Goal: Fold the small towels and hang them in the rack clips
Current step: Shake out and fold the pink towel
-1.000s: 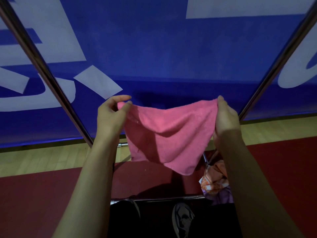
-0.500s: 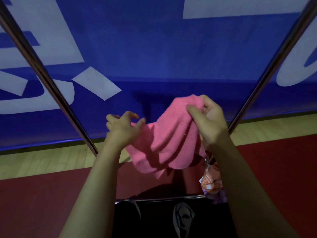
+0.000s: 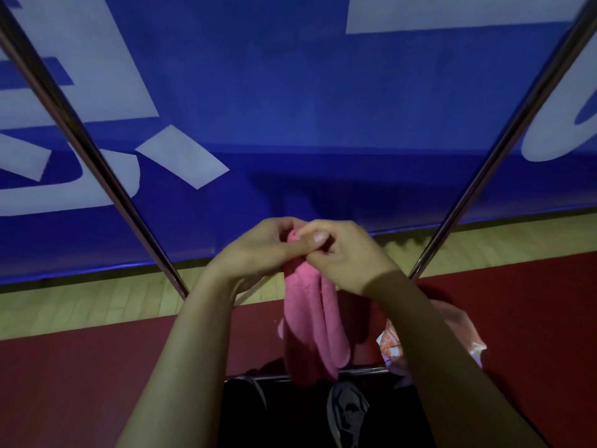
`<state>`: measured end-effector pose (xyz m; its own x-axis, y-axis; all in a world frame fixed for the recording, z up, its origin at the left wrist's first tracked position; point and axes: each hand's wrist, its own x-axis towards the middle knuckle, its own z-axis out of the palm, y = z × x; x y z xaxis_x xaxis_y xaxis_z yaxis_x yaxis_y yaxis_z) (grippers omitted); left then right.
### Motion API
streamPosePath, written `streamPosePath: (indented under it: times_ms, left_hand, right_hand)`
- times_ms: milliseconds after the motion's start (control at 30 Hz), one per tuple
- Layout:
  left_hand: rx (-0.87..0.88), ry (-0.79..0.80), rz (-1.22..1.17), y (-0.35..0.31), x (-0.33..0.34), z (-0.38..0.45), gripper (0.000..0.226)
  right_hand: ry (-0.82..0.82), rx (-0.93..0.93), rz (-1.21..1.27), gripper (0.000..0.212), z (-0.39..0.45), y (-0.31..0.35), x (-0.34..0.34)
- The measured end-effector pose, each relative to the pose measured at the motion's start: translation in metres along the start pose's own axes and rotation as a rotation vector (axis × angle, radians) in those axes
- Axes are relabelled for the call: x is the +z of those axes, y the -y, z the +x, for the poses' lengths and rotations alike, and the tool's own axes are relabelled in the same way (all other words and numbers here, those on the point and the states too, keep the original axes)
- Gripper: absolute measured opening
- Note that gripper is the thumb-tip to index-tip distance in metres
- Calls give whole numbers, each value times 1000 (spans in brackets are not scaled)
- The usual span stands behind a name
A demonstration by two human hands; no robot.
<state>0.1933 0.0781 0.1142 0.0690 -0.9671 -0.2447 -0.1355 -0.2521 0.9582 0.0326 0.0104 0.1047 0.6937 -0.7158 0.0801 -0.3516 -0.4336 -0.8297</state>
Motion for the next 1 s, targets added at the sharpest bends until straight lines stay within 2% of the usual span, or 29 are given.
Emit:
streamPosePath:
  times_ms: [100,167,367,500,633,700,800,1000]
  left_hand:
    - [49,-29,50,1,0,1,31]
    - [72,-51,72,0,0,0,27]
    - [159,-41,244,-1,1,-5,26]
    - [144,-86,282,-2,3,-1,20]
    - [132,-160,360,3,1,5,9]
    - [173,-191,329,3,3,5,6]
    - [260,-255,214,-1,3,4,7]
    - [329,-362,-47,-5,-6,3,11]
  right_hand:
    - [51,46,120,16,3,-1,-5]
    - [54,54,93,16,4,-2,-7]
    - [147,39,146,18,1,-5,-23]
    - [86,80,113,7,2,-15,-25]
    - [87,101,97,7,1,-23,-24]
    - [45,96,37,8,2,-26,-23]
    - [-13,131,-23,23,4,-29,-23]
    - [159,200,-224,49,1,-39,-22]
